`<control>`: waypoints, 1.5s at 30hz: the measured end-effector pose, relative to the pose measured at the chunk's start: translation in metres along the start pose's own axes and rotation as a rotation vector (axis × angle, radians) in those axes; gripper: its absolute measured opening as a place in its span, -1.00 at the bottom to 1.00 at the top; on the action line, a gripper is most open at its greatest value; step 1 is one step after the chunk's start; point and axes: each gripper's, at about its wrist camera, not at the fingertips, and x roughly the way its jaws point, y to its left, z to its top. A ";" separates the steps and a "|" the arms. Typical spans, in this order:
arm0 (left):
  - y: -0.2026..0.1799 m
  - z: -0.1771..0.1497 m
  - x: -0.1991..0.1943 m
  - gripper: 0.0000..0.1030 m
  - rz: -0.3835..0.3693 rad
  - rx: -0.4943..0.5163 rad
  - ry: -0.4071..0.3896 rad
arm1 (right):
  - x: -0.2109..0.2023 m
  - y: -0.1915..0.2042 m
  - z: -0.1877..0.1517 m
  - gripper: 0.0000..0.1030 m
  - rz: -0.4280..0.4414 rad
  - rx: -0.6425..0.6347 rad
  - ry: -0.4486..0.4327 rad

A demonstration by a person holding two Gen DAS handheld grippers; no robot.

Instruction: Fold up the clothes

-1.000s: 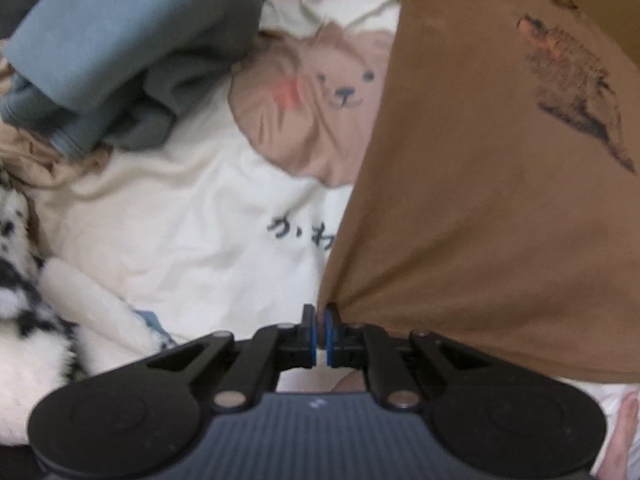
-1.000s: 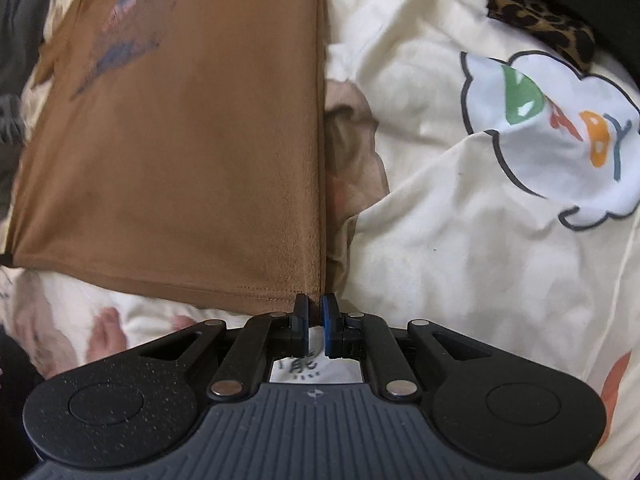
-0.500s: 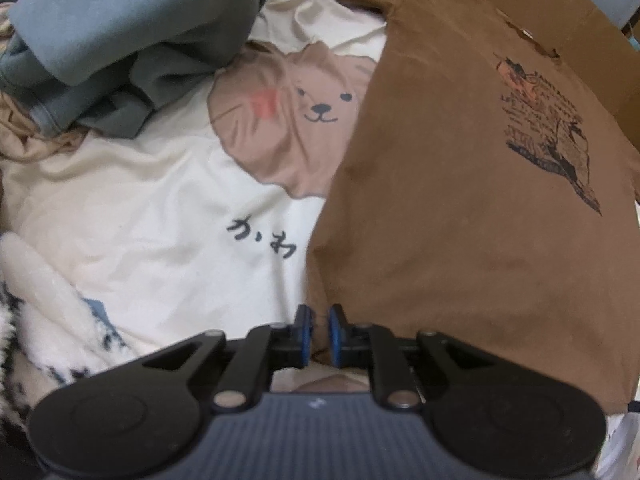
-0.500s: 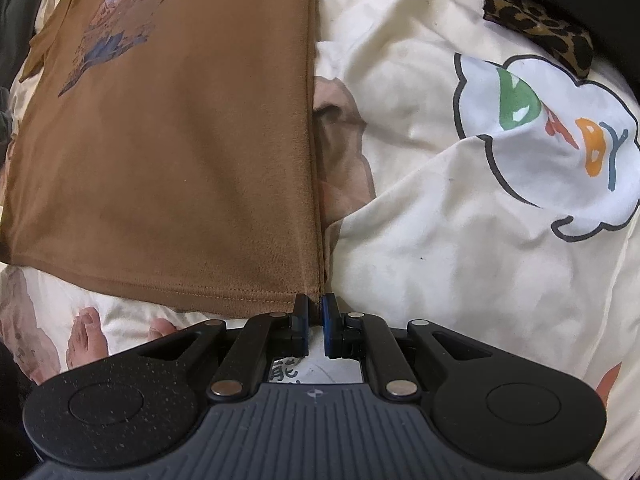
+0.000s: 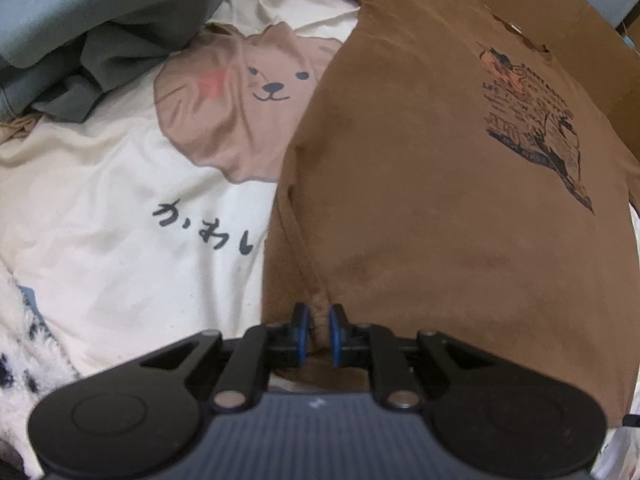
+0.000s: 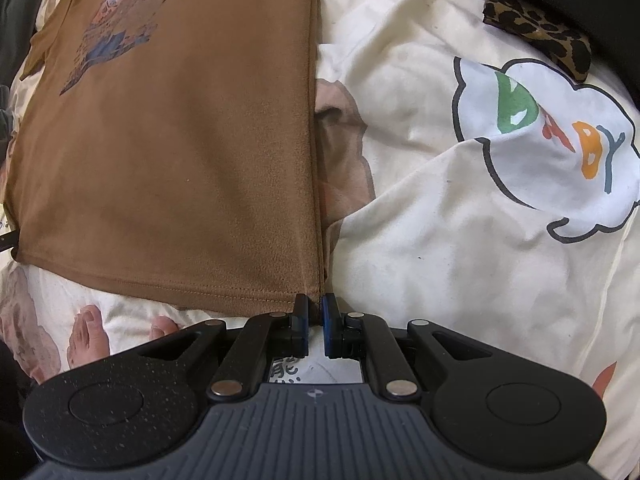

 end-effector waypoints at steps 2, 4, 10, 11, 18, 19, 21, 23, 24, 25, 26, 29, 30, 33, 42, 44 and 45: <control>-0.003 -0.002 -0.004 -0.62 0.002 0.020 -0.003 | 0.000 0.000 0.000 -0.91 0.000 0.001 0.000; -0.005 -0.005 -0.011 -0.57 -0.016 0.039 -0.013 | 0.000 -0.001 -0.001 -0.91 0.002 0.002 0.000; 0.005 -0.014 -0.035 -0.58 -0.046 0.024 -0.071 | 0.001 0.000 -0.002 -0.91 0.003 0.000 0.002; 0.007 -0.014 -0.037 -0.58 -0.038 0.016 -0.076 | 0.001 0.000 -0.002 -0.91 0.003 -0.002 0.002; 0.024 -0.004 -0.042 -0.60 -0.042 -0.118 -0.094 | 0.003 0.001 -0.001 -0.91 0.003 -0.008 0.005; 0.024 -0.002 -0.042 -0.60 -0.047 -0.121 -0.100 | 0.003 0.001 -0.001 -0.91 0.003 -0.009 0.006; 0.021 0.001 -0.039 -0.59 -0.065 -0.117 -0.095 | 0.003 0.001 0.000 -0.91 0.004 -0.010 0.006; 0.018 0.002 -0.033 -0.61 -0.076 -0.115 -0.080 | 0.004 0.000 0.000 -0.91 0.003 -0.011 0.009; 0.017 0.002 -0.027 -0.61 -0.074 -0.111 -0.074 | 0.004 0.000 0.000 -0.91 0.000 -0.013 0.013; 0.016 0.002 -0.022 -0.62 -0.069 -0.108 -0.067 | 0.005 0.000 -0.001 -0.91 -0.003 -0.015 0.017; 0.015 0.002 -0.018 -0.64 -0.064 -0.108 -0.061 | 0.006 0.001 -0.002 -0.91 -0.006 -0.017 0.021; 0.012 0.001 -0.005 -0.64 -0.065 -0.110 -0.035 | 0.008 -0.001 -0.005 -0.94 -0.015 -0.021 0.036; 0.010 0.001 0.000 -0.64 -0.059 -0.095 -0.025 | 0.008 -0.003 -0.006 -1.00 -0.018 -0.020 0.039; 0.007 0.002 0.011 -0.69 -0.033 -0.078 -0.013 | 0.009 -0.007 -0.008 -1.00 -0.023 -0.013 0.046; 0.018 0.011 0.000 -0.69 -0.093 -0.126 -0.003 | 0.001 -0.015 -0.006 -0.98 0.046 0.050 0.016; 0.024 0.011 -0.010 -0.69 -0.121 -0.148 -0.022 | 0.000 -0.016 -0.006 -0.97 0.053 0.060 0.015; 0.028 0.011 -0.014 -0.69 -0.134 -0.160 -0.033 | 0.000 -0.016 -0.006 -0.97 0.056 0.064 0.014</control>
